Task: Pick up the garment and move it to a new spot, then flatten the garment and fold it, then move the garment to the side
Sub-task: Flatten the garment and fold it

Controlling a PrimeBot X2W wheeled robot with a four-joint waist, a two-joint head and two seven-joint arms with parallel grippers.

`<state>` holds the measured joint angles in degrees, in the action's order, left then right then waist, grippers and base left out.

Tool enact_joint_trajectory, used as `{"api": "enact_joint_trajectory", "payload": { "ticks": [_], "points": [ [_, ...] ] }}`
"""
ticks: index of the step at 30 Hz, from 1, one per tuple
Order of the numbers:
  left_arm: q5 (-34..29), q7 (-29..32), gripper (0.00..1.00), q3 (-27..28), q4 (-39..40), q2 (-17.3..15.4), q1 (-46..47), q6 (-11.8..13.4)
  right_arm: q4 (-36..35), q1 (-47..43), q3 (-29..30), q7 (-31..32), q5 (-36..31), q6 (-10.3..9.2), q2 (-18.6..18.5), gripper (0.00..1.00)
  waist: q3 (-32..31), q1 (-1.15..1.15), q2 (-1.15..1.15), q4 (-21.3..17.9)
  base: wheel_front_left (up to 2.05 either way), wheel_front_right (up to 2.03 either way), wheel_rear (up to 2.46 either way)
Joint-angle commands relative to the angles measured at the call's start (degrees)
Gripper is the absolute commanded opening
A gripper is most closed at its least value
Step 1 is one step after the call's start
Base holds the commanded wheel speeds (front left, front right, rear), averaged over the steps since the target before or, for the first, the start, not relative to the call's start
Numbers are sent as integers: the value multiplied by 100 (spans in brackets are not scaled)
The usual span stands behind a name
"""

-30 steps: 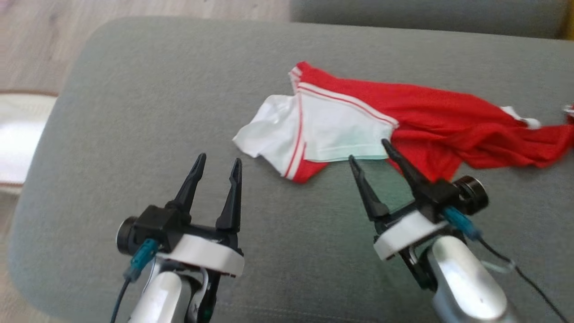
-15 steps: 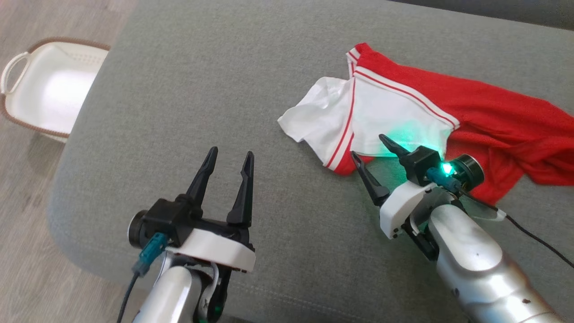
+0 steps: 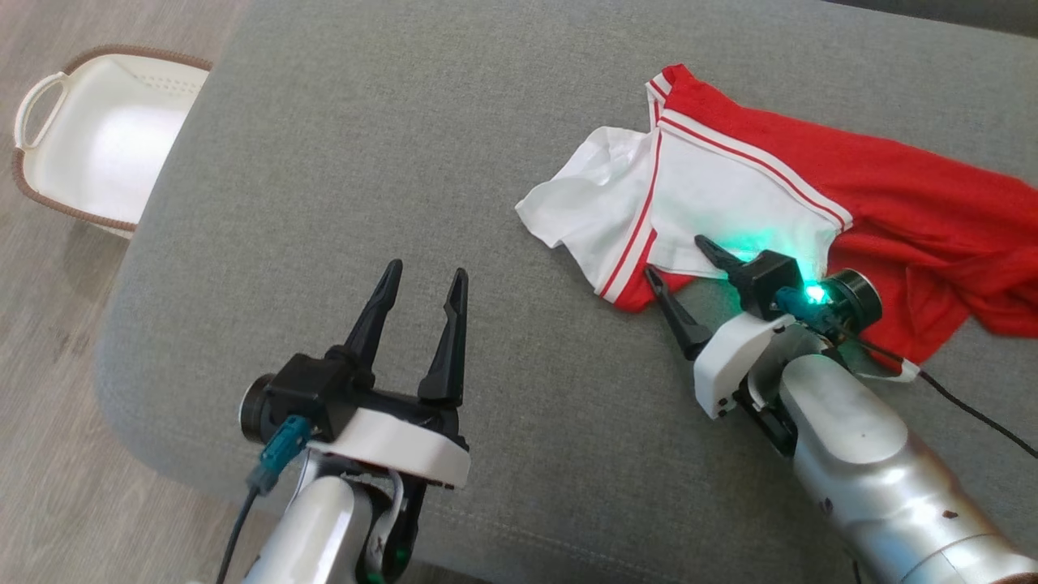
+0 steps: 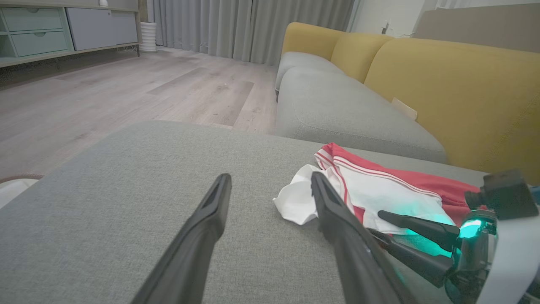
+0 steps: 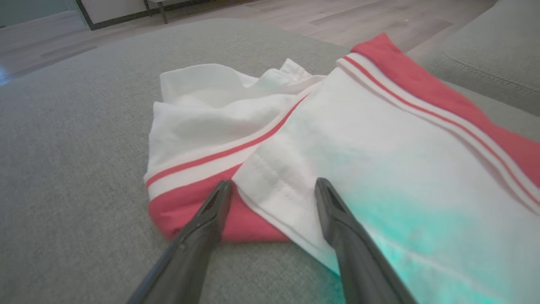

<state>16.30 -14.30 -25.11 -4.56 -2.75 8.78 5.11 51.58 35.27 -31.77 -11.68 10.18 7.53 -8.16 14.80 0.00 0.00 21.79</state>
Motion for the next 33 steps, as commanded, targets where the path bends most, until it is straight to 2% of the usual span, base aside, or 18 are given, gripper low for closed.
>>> {"api": "enact_joint_trajectory", "payload": {
  "ticks": [1,2,3,4,6,14,20,23,27,33],
  "points": [
    [32,-70,100,165,191,-13,229,40,-51,126,-45,-102,74,-4,93,100,-15,0,0,-12,0,0,0],
    [32,-70,100,159,185,-13,226,39,-15,136,-43,-123,89,-4,102,100,-22,0,0,-18,0,0,0],
    [33,-70,100,153,179,-13,223,39,21,141,-45,-141,107,-4,114,90,-31,0,0,-24,0,0,0],
    [33,-70,100,149,175,-13,219,40,56,146,-52,-156,123,-4,126,56,-41,0,0,-30,0,0,0],
    [34,-70,100,145,170,-13,217,44,119,164,-61,-181,161,-4,145,0,-49,0,0,-44,0,0,0],
    [18,-70,100,180,133,-13,194,32,111,228,-90,-282,267,-4,170,0,-137,0,0,-121,0,0,0],
    [-10,-70,100,282,108,-13,120,14,-389,309,-52,-318,403,-4,-36,0,-297,0,0,-290,0,0,0],
    [-8,-70,100,317,130,-13,107,12,-746,571,14,-236,505,-4,-374,0,-328,0,0,-391,0,0,0],
    [21,-70,100,289,178,-13,153,3,-1169,1262,25,242,569,-4,-1071,0,-230,0,0,-460,0,0,0],
    [116,-70,100,118,243,-12,325,-6,-1122,2532,-242,982,637,-4,-2136,0,98,0,0,-303,0,0,0]
  ]
}}
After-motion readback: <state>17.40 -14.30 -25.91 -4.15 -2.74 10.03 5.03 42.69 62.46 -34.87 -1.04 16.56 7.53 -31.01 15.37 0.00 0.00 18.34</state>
